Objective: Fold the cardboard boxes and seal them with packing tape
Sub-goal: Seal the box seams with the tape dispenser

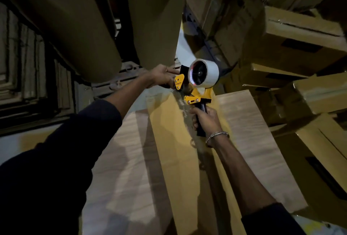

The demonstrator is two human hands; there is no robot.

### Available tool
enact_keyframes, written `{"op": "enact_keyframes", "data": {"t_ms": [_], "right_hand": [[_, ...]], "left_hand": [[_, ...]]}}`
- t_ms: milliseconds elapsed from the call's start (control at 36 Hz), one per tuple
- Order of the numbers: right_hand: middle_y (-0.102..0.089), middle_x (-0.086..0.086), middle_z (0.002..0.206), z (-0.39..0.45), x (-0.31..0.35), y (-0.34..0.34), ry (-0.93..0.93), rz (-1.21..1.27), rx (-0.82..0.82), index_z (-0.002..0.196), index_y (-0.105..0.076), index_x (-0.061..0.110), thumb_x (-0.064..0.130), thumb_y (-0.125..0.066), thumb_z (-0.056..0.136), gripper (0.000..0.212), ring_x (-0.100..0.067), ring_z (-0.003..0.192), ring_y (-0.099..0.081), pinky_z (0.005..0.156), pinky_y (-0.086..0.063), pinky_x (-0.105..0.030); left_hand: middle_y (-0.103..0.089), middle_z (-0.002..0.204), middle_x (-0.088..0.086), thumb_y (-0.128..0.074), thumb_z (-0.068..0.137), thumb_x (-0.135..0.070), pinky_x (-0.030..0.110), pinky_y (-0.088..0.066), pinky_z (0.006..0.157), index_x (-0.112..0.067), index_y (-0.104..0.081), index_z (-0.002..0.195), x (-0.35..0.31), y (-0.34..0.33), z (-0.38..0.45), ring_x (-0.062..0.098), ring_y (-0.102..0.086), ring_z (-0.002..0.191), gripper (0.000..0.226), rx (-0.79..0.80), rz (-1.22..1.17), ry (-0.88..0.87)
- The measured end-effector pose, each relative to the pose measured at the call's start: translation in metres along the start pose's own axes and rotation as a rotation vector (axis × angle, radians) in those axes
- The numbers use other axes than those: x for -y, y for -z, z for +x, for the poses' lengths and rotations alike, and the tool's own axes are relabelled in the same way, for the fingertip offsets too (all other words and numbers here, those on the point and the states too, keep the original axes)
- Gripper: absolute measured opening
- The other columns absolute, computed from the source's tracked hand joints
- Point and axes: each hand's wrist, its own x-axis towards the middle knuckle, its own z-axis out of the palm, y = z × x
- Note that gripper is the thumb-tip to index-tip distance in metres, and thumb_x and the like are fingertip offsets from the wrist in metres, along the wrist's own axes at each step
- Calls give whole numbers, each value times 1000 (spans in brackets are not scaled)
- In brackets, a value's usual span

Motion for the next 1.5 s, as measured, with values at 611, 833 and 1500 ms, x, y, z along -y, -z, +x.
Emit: {"op": "enact_keyframes", "data": {"t_ms": [611, 833, 1500], "right_hand": [[-63, -3, 71, -4, -10, -7, 70, -271, 60, 97, -67, 16, 38, -69, 97, 23, -22, 62, -60, 60, -52, -37], [-66, 0, 70, -9, 0, -7, 73, -432, 73, 93, -66, 20, 45, -67, 96, 25, -23, 61, -65, 64, -60, -41], [-72, -8, 79, -60, 8, 8, -22, -604, 103, 95, -63, 17, 39, -65, 101, 23, -25, 62, -72, 59, -64, -37]], "left_hand": [[-76, 118, -2, -60, 105, -10, 31, -53, 103, -16, -73, 126, 55, -26, -29, 9, -70, 111, 25, -64, 106, -352], [-80, 88, 3, -67, 95, -10, 37, -53, 74, -30, -83, 97, 59, -32, -37, 20, -69, 77, 26, -168, 50, -237], [-77, 94, -26, -74, 76, -61, 49, -59, 93, -68, -72, 80, 72, -41, -16, 9, -74, 95, 8, -300, 139, -304]]}}
